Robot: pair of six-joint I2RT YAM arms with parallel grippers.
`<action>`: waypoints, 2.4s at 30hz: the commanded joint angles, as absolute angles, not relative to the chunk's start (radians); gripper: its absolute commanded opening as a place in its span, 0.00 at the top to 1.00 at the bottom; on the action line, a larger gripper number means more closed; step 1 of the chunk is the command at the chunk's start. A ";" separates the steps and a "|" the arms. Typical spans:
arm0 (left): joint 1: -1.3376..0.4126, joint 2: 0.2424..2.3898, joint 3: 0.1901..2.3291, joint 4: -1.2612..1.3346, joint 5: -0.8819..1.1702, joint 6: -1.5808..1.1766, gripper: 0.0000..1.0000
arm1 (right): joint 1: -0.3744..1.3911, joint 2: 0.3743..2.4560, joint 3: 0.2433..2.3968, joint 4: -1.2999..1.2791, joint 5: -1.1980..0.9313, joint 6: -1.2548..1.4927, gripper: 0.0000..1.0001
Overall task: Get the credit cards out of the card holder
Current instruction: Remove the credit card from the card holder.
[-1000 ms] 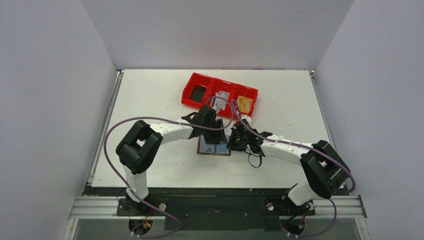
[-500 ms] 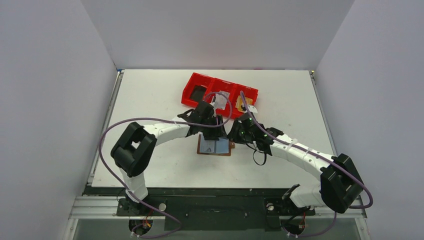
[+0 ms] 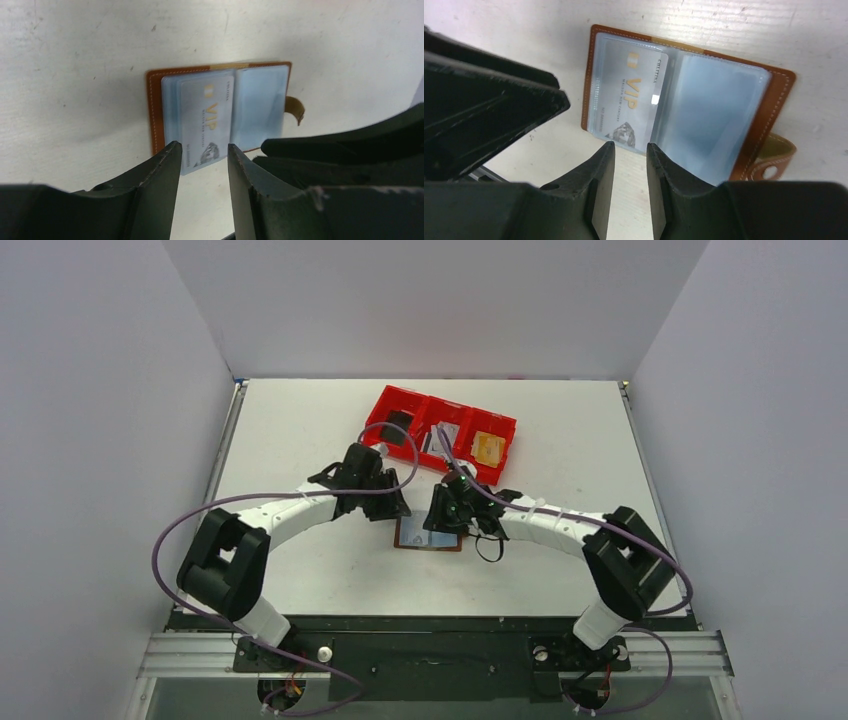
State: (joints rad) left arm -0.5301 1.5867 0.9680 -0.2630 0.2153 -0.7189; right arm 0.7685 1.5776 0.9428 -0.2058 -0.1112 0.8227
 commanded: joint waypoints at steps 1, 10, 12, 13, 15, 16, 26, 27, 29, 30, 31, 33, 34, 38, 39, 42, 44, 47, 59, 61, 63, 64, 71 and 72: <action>-0.528 1.582 0.953 -0.267 0.224 -0.684 0.65 | 0.770 1.655 0.985 -0.096 -0.179 0.869 0.74; -0.529 1.644 0.946 -0.231 0.233 -0.679 0.78 | 0.758 1.711 0.957 -0.059 -0.152 0.888 0.75; -0.530 1.662 0.947 -0.224 0.239 -0.678 0.81 | 0.750 1.719 0.947 -0.043 -0.158 0.889 0.74; -0.531 1.664 0.948 -0.221 0.243 -0.679 0.83 | 0.749 1.726 0.942 -0.037 -0.163 0.892 0.74; -0.532 1.677 0.947 -0.214 0.248 -0.681 0.84 | 0.740 1.735 0.936 -0.019 -0.172 0.895 0.74; -0.531 1.685 0.948 -0.209 0.250 -0.683 0.84 | 0.738 1.738 0.934 -0.016 -0.177 0.895 0.74; -0.555 1.744 0.955 -0.214 0.235 -0.698 0.92 | 0.709 1.773 0.912 0.021 -0.194 0.895 0.74; -0.557 1.751 0.956 -0.220 0.231 -0.700 0.95 | 0.705 1.775 0.908 0.031 -0.200 0.896 0.74; -0.562 1.757 0.957 -0.225 0.225 -0.703 0.97 | 0.698 1.782 0.898 0.051 -0.215 0.904 0.74; -0.567 1.763 0.959 -0.230 0.218 -0.704 0.98 | 0.696 1.783 0.889 0.058 -0.219 0.909 0.74; -0.570 1.771 0.960 -0.237 0.215 -0.706 0.99 | 0.690 1.783 0.885 0.073 -0.227 0.912 0.74; -0.581 1.780 0.964 -0.245 0.207 -0.709 1.00 | 0.681 1.783 0.871 0.098 -0.246 0.917 0.74; -0.588 1.784 0.968 -0.249 0.198 -0.710 1.00 | 0.672 1.783 0.863 0.108 -0.254 0.923 0.74; -0.608 1.809 0.982 -0.276 0.174 -0.721 1.00 | 0.651 1.779 0.833 0.194 -0.309 0.943 0.74; -0.612 1.813 0.983 -0.282 0.166 -0.725 1.00 | 0.648 1.778 0.828 0.203 -0.321 0.945 0.74; -0.615 1.819 0.979 -0.288 0.150 -0.739 1.00 | 0.634 1.761 0.804 0.243 -0.338 0.957 0.74; -0.614 1.823 0.978 -0.294 0.141 -0.742 1.00 | 0.622 1.750 0.780 0.282 -0.354 0.978 0.73; -0.615 1.827 0.978 -0.301 0.136 -0.743 1.00 | 0.602 1.748 0.748 0.347 -0.384 1.016 0.70; -0.614 1.823 0.961 -0.296 0.138 -0.745 1.00 | 0.554 1.804 0.655 0.600 -0.474 1.162 0.82; -0.613 1.824 0.962 -0.296 0.140 -0.746 1.00 | 0.552 1.807 0.648 0.619 -0.477 1.174 0.87; -0.613 1.823 0.963 -0.296 0.140 -0.746 1.00 | 0.549 1.809 0.640 0.640 -0.474 1.186 0.91; -0.613 1.824 0.961 -0.298 0.138 -0.746 1.00 | 0.546 1.811 0.633 0.645 -0.475 1.195 0.93; -0.612 1.831 0.960 -0.313 0.123 -0.753 1.00 | 0.532 1.813 0.606 0.676 -0.464 1.207 0.99; -0.612 1.833 0.960 -0.316 0.118 -0.755 1.00 | 0.529 1.813 0.599 0.675 -0.461 1.205 0.99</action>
State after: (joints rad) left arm -0.5964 1.7657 0.9936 -0.2352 0.1829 -0.7574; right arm 0.5301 1.8011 0.6155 0.5922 -0.4400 1.1893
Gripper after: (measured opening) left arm 0.004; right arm 0.026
